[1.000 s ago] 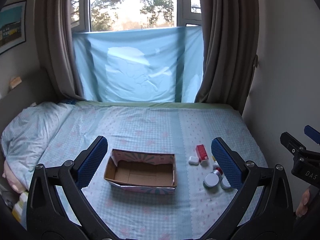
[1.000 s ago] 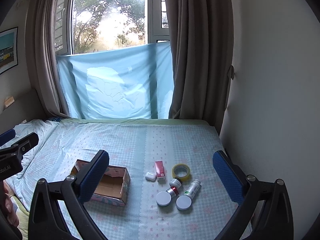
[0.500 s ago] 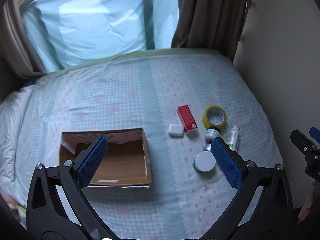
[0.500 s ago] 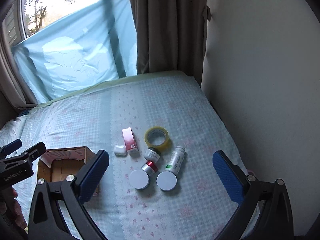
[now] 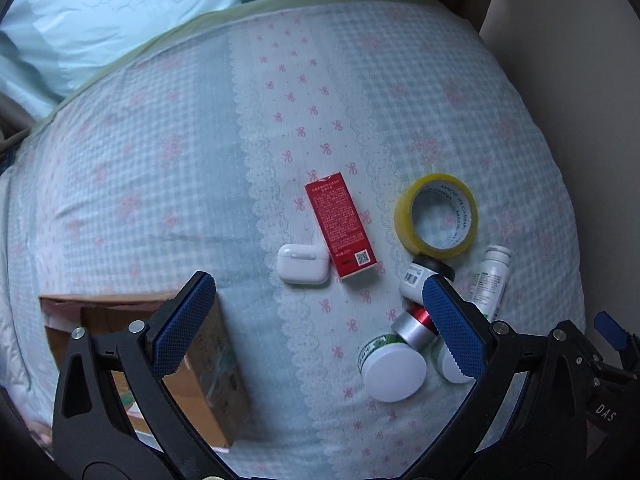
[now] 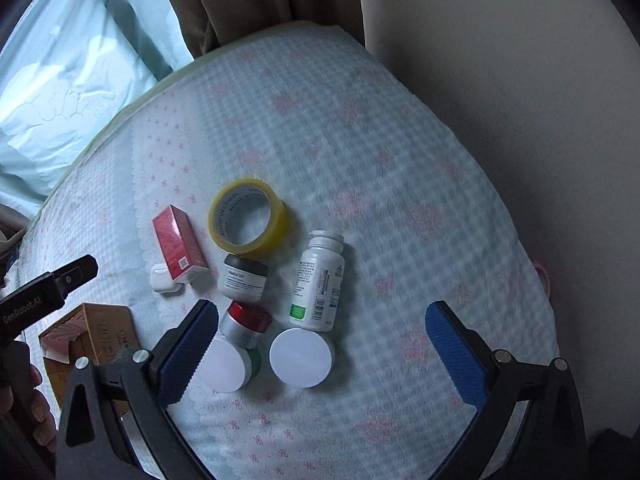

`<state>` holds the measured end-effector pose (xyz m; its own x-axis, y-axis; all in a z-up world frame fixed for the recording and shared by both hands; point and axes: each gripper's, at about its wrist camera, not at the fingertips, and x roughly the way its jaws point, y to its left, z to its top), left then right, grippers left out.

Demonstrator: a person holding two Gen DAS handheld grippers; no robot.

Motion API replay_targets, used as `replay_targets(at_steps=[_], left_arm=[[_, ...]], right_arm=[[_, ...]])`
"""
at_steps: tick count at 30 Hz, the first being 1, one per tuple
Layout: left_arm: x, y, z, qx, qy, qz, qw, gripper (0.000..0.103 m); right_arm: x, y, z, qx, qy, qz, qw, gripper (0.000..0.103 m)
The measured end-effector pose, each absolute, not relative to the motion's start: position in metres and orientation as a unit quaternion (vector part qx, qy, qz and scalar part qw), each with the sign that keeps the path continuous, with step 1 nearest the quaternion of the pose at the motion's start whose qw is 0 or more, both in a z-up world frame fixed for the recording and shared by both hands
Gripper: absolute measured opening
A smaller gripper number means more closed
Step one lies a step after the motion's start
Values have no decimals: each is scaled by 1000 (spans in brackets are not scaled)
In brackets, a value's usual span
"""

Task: Organize rigid objects
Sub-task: 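Grasp the red carton with the left tool while the right tool grasps the white pill bottle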

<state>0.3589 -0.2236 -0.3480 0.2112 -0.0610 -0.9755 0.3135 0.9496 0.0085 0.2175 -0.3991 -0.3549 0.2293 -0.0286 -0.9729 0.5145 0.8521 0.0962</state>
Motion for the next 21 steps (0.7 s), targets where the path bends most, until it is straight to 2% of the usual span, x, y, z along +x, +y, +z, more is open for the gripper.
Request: replay_targets(at_steps=[3,6,10,12,15,16,21], left_arm=[[382,-237,-384,106,645,-115,748,99],[405,-247,-426,102,678,-100,722,97],[430,-251,-467,58,717,-87,689,79],[437,-256,-479,64,723,-81,683,75],[440,-262,-496,76,733,-75,672,72],[440,-263,-501,75,736,-71,669,66],[435,-263,-519,61,745,-63,661,53]], right_arm=[[235,-405,-386,212,621,-180,733,97],[251,-410,-418,223,647,-181,707,97],[267,-414,-458,244,678,-177,671,94],[270,-416,-474,256,687,-180,656,85],[272,-419,-492,272,696,-188,637,82],[272,-419,-497,277,698,-191,633,81],[270,-417,-507,286,700,-201,623,74]])
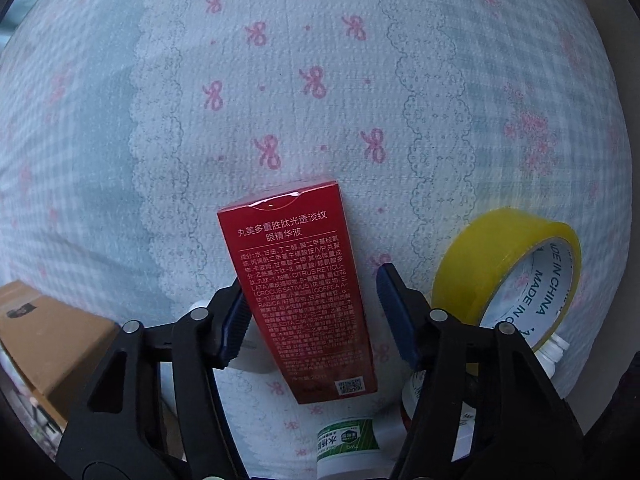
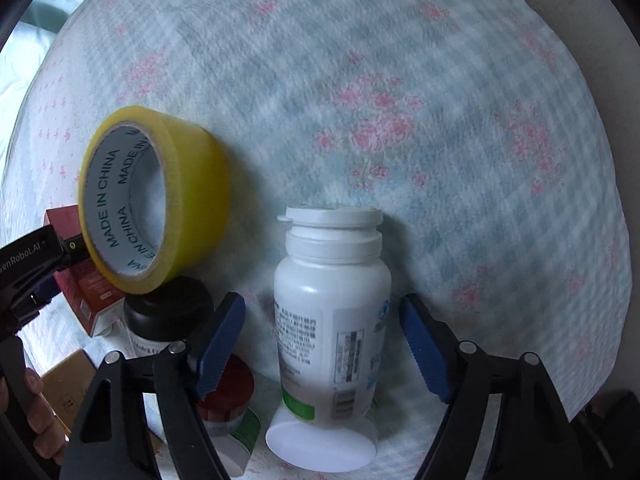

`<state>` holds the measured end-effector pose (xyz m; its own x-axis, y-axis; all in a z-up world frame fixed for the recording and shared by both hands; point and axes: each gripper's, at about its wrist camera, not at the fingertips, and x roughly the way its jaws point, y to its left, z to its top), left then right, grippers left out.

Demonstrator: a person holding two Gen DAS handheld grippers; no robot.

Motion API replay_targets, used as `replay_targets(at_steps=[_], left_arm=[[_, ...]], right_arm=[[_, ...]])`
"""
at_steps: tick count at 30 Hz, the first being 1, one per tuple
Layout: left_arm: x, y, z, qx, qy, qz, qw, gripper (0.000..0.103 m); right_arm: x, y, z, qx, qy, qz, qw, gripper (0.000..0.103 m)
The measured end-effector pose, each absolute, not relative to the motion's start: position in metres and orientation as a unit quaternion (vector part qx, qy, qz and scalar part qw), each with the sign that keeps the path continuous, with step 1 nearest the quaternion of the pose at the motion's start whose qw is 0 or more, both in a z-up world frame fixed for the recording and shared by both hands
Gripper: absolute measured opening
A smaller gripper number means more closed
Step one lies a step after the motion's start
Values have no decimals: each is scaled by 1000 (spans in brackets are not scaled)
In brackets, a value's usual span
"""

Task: Organize rigid objects
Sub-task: 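Grasp the red carton with the left tool while the right tool grasps the white pill bottle, then carry the red carton with the left tool while the right tool carries the pill bottle into the cardboard box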

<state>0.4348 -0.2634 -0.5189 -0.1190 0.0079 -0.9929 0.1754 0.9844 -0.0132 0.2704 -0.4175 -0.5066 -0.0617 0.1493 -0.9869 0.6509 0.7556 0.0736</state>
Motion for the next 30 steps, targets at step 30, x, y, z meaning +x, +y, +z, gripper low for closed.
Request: replay_targets(at_steps=[30], left_arm=[[398,-253,-382,25,660,-106,743,39]], right_arm=[[220,-465,-371,266,644,-189,692,46]])
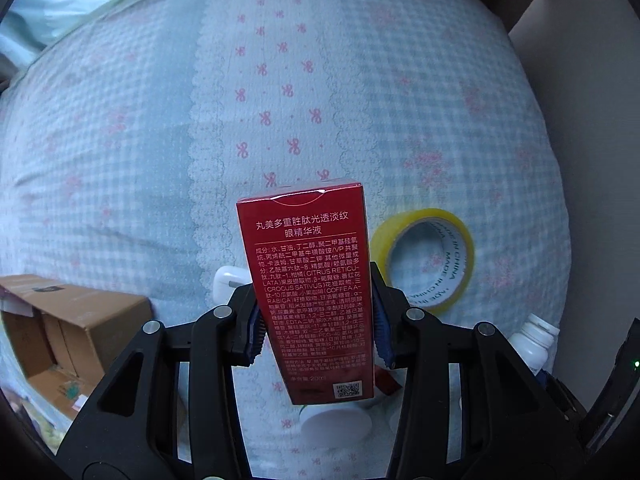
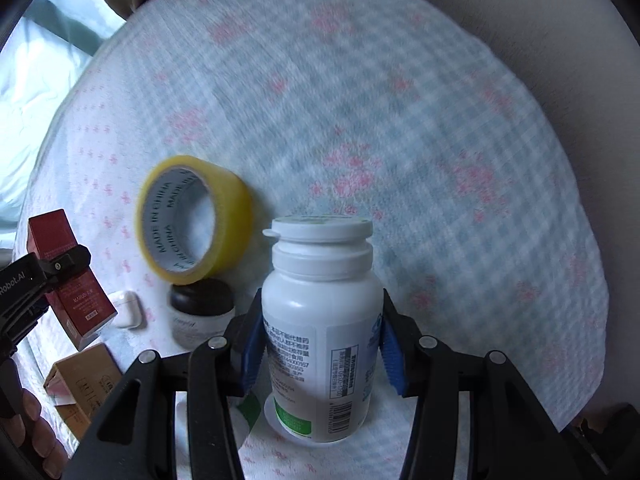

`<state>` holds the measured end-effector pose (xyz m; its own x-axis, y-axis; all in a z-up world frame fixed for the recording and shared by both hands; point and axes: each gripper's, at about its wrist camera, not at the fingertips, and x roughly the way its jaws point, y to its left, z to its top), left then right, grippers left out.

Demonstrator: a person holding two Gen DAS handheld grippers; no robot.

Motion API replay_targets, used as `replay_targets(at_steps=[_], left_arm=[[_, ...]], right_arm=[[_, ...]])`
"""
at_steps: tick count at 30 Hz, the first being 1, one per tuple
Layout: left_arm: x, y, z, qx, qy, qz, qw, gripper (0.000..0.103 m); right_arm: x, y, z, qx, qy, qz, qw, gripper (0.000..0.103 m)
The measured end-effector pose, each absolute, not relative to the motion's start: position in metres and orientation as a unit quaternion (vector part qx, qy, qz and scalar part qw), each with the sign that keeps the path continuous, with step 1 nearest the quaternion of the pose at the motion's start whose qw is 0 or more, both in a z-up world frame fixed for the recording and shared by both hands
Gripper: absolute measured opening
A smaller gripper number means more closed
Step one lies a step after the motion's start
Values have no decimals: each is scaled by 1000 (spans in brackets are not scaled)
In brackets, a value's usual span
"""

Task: Organize rigid objects
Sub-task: 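Carry the red carton with the left tool while the right tool carries the pill bottle into the cardboard box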

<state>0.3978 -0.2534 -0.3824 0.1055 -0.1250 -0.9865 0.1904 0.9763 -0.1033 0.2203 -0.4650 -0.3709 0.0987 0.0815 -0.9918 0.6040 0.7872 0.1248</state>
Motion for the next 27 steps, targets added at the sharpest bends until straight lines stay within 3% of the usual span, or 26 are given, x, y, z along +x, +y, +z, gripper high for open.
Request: replay_targets(at_steps=[5,13,21,27], left_arm=[[372,-248,-308,15,624,-123,772,39],[321,-189,-196,-8,573,-131,809,39],[289,-75,-149,-26,550,-99,829,39],[287,25,-147,-21,558,-82,825,39]], right_arm=[[206,-467,-302,226,627,-169,726,46],[225,-386,-222,159,603,-115,773,46],[239,-270,-190,127,585,-49,800,46],[249,-167,-190,129,589,-19,798,46]])
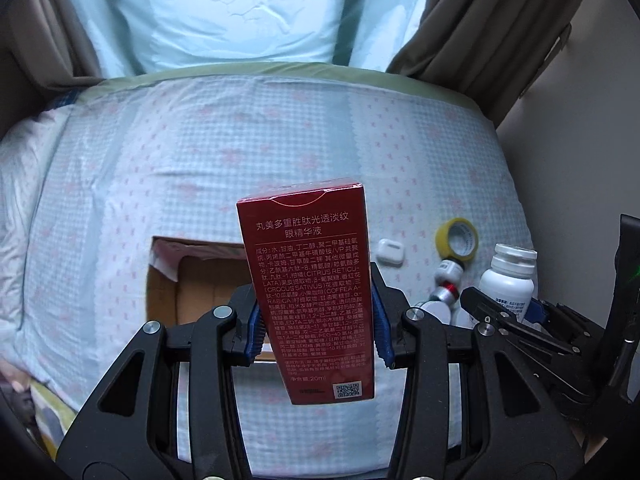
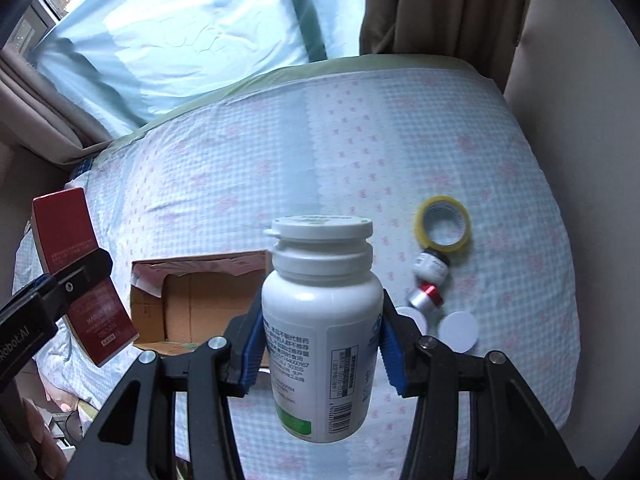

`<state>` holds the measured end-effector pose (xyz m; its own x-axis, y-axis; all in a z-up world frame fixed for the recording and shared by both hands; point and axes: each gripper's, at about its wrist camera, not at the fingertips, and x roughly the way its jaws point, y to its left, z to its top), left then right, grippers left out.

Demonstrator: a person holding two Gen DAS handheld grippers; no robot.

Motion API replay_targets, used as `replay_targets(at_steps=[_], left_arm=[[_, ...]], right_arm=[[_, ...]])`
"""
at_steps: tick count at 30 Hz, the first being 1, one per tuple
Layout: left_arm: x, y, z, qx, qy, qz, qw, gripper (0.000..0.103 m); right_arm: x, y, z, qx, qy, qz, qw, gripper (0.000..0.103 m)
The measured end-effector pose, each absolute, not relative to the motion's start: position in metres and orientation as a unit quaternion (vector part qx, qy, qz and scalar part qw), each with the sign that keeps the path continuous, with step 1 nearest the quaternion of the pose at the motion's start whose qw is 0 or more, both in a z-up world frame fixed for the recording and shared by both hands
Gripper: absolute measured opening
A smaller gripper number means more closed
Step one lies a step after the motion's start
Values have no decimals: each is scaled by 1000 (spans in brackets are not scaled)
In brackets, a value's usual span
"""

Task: Organize rigid objects
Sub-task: 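Carry the red carton with the left tool while the right tool carries the pill bottle into the cardboard box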

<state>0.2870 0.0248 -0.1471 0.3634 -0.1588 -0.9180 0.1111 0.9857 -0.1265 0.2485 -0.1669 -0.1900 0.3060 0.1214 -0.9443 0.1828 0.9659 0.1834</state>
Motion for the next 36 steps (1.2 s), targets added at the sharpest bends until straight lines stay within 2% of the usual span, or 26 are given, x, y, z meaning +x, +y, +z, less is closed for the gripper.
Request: replay_targets(at_steps=[7,13,20,27,36], left_arm=[[307,123,-180,2,585,-79,807,39],[333,169,-240,22,622,-78,778,39],[359,163,-325,42,671,-97,734,39],[362,139,-404,109,706,-117,690,39],[356,127,-438,185,708,-132,669,39]], right_arm=[[272,-76,-219,149,606,-12,781,46],[297,-29,-264,159,628,-10,762,46],[320,-11,-331,147,665,-20,732,46],[324,-21,-403,150,701,-24,697,46],[318,-18,-431,134,712,17,689,46]])
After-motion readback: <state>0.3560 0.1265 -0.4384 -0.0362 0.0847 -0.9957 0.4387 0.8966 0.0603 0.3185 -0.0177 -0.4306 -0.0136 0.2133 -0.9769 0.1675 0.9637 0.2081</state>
